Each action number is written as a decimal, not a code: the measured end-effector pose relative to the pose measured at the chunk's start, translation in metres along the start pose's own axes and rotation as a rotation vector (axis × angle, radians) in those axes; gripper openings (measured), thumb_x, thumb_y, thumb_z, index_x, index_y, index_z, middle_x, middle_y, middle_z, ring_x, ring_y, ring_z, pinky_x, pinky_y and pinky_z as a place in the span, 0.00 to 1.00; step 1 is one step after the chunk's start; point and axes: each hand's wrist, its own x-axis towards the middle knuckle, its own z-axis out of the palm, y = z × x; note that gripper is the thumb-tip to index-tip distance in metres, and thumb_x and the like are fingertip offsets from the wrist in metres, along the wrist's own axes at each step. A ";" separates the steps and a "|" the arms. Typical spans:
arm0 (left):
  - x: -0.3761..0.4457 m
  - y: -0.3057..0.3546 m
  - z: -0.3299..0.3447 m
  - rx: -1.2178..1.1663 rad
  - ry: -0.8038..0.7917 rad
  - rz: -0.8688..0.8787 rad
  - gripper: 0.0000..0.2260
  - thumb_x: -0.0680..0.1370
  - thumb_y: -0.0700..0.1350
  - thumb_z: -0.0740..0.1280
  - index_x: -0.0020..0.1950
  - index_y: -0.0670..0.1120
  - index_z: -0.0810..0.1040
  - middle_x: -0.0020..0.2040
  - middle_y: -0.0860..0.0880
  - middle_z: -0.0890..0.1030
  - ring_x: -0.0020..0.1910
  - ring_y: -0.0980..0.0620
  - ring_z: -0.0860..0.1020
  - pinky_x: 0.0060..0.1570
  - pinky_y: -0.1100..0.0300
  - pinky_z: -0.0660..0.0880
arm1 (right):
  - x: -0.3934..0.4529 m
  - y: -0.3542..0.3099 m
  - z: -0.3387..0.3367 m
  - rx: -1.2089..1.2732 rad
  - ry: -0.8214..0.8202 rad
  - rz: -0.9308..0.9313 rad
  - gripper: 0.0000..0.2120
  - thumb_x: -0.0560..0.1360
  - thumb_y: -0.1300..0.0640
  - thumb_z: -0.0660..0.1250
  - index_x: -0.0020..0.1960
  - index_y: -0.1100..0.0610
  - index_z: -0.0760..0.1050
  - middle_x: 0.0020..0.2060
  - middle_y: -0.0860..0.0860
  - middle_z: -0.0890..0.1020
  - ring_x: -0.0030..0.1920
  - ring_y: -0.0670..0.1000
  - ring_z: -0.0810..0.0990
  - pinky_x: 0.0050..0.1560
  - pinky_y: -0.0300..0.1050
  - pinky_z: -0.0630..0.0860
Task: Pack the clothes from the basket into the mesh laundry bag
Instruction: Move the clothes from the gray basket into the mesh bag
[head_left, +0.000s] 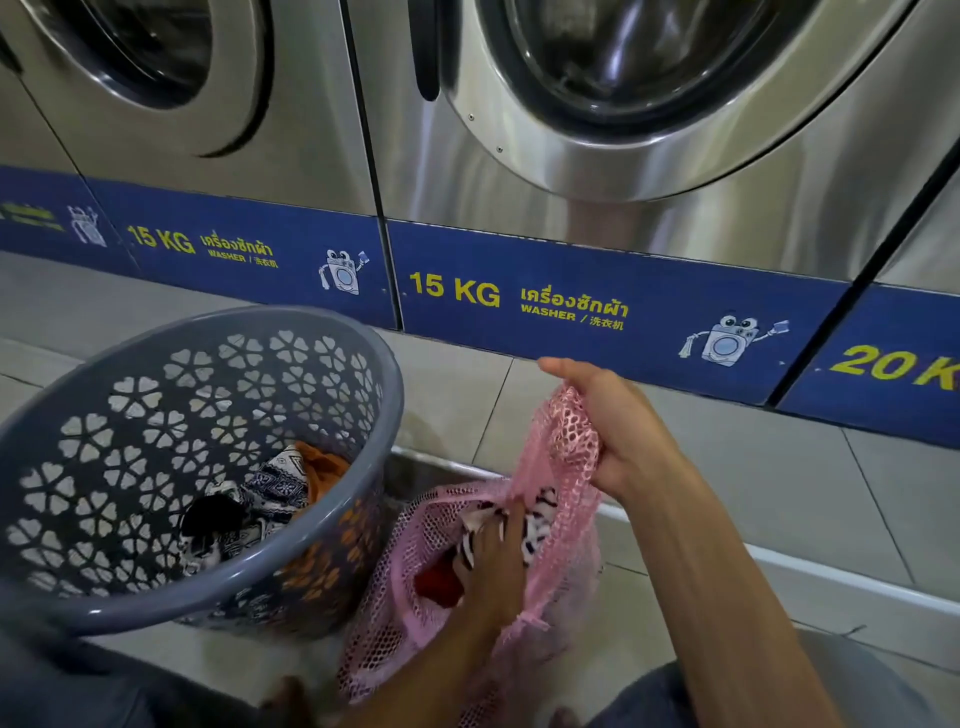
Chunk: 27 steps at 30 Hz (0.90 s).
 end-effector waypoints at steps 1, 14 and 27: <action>0.002 -0.011 0.005 0.146 -0.096 0.038 0.31 0.83 0.48 0.57 0.82 0.53 0.43 0.83 0.49 0.47 0.81 0.45 0.48 0.75 0.34 0.50 | 0.000 0.000 0.000 -0.074 0.036 -0.028 0.13 0.80 0.58 0.69 0.62 0.61 0.79 0.30 0.50 0.79 0.29 0.47 0.78 0.30 0.40 0.76; -0.012 0.012 -0.145 -0.310 0.039 0.088 0.49 0.60 0.56 0.77 0.74 0.57 0.54 0.67 0.49 0.75 0.61 0.47 0.79 0.60 0.48 0.79 | -0.005 0.001 -0.013 -0.742 -0.097 -0.138 0.27 0.75 0.68 0.69 0.68 0.43 0.78 0.63 0.55 0.80 0.59 0.57 0.81 0.53 0.51 0.79; -0.030 0.018 -0.280 -0.334 0.288 0.104 0.04 0.78 0.43 0.69 0.51 0.49 0.83 0.50 0.47 0.86 0.48 0.52 0.83 0.50 0.53 0.82 | 0.010 0.037 0.039 -0.455 -0.209 -0.027 0.30 0.82 0.66 0.59 0.77 0.41 0.68 0.78 0.57 0.68 0.56 0.50 0.80 0.41 0.40 0.79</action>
